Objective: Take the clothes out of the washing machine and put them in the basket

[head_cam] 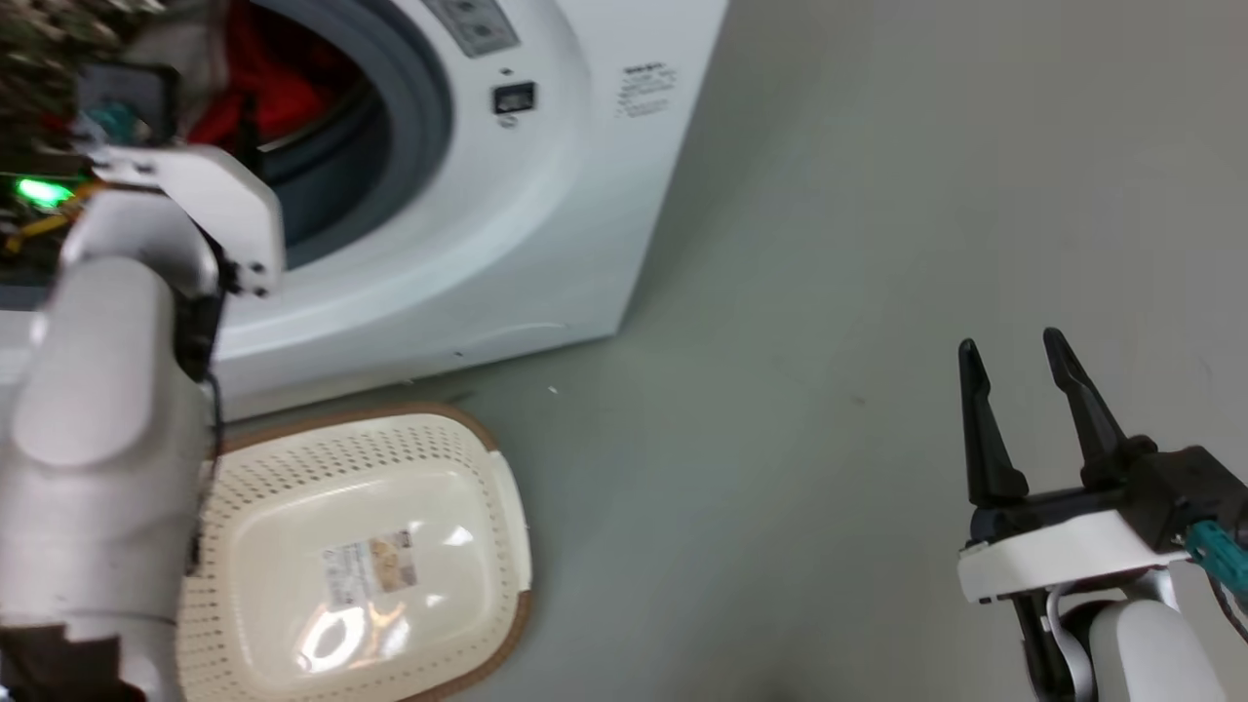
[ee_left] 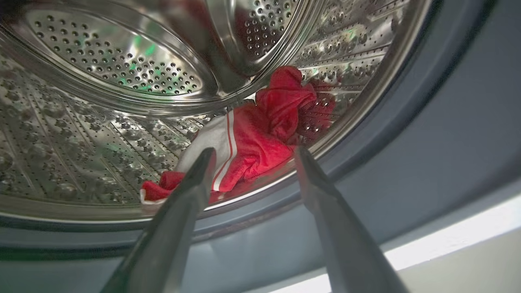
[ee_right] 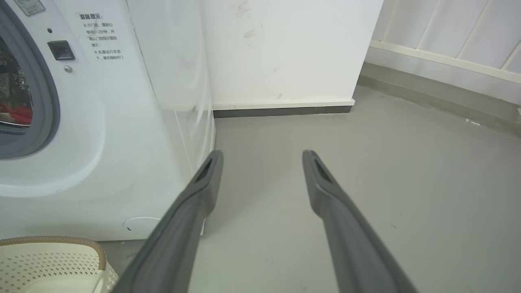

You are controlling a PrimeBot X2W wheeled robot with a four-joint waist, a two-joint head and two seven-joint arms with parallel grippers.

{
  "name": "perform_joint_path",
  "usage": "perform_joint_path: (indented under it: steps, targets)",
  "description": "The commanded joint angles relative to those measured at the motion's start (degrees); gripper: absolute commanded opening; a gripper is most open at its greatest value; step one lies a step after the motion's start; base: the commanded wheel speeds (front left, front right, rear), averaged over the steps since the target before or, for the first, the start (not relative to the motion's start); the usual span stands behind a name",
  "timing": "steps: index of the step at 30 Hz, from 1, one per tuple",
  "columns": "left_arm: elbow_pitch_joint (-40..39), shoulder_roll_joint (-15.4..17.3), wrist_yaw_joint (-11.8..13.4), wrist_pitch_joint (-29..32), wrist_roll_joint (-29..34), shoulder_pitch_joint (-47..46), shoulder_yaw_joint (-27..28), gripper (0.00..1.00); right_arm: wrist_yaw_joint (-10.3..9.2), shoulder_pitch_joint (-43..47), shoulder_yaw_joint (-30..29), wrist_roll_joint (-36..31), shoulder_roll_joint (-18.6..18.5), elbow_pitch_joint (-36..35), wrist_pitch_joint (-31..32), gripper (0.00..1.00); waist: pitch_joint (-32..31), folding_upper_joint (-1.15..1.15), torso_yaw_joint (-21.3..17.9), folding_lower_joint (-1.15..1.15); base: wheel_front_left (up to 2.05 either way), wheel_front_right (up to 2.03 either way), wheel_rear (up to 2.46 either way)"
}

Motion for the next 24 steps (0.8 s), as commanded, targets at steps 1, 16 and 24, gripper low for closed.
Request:
perform_joint_path:
  steps: [1,16,24]
  targets:
    - [1.3,1.5,-0.2,0.8,0.3,-2.2,0.2,1.00,-0.04,-1.4,0.5,0.8,0.1,0.6,-0.8,1.00,4.8,0.00,-4.6,-0.01,0.00,0.00,0.00]
    - [9.9,12.3,-1.3,10.9,2.3,-18.8,-0.1,1.00,-0.04,-5.4,5.1,4.8,0.1,4.3,-2.6,1.00,14.0,0.00,-12.0,-0.01,0.00,0.00,0.00]
    - [10.1,16.1,-1.4,16.9,4.0,-24.2,-1.4,1.00,-0.04,-6.0,7.1,5.8,0.0,3.2,-2.6,1.00,17.3,0.00,-14.2,-0.01,0.00,0.00,0.00]
